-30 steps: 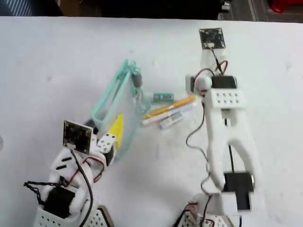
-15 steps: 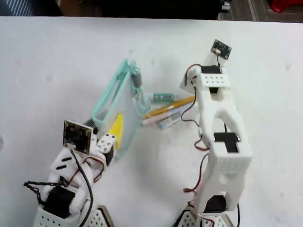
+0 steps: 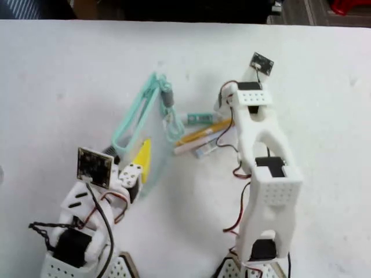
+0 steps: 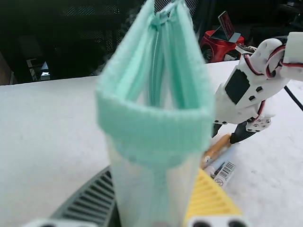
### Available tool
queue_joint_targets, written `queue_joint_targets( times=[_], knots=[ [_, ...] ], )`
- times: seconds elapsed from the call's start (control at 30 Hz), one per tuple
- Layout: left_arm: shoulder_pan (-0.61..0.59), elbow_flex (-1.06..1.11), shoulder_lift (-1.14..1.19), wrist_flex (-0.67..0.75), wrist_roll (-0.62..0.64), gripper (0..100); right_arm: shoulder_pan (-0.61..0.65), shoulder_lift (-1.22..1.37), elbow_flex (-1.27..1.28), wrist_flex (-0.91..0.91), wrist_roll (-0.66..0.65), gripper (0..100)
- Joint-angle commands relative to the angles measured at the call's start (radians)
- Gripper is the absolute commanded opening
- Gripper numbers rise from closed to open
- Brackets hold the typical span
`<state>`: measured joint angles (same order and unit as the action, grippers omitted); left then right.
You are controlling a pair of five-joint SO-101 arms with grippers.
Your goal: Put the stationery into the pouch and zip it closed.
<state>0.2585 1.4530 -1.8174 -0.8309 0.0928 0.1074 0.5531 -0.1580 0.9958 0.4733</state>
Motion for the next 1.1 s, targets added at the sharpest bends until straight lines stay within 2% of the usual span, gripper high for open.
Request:
queue_joint_targets(
  times=[0.0,0.13,0.23,0.53,0.67,0.77,1.07],
  knots=[
    [0.002,-0.011,-0.013,0.032,-0.003,12,0.010,-0.007,-0.037,-0.012,0.003,1.8],
    [0.002,-0.011,-0.013,0.032,-0.003,12,0.013,-0.005,-0.032,-0.008,0.003,9.4],
    [0.002,-0.011,-0.013,0.032,-0.003,12,0.015,-0.005,-0.032,-0.008,0.003,11.4],
    [0.002,-0.011,-0.013,0.032,-0.003,12,0.016,0.079,-0.092,0.008,0.002,9.1],
    [0.002,-0.011,-0.013,0.032,-0.003,12,0.028,0.116,-0.157,0.067,-0.028,1.2],
    [0.002,-0.011,-0.013,0.032,-0.003,12,0.047,0.136,-0.196,0.104,-0.110,1.5],
    [0.002,-0.011,-0.013,0.032,-0.003,12,0.041,0.136,-0.203,0.133,-0.110,1.7]
  ],
)
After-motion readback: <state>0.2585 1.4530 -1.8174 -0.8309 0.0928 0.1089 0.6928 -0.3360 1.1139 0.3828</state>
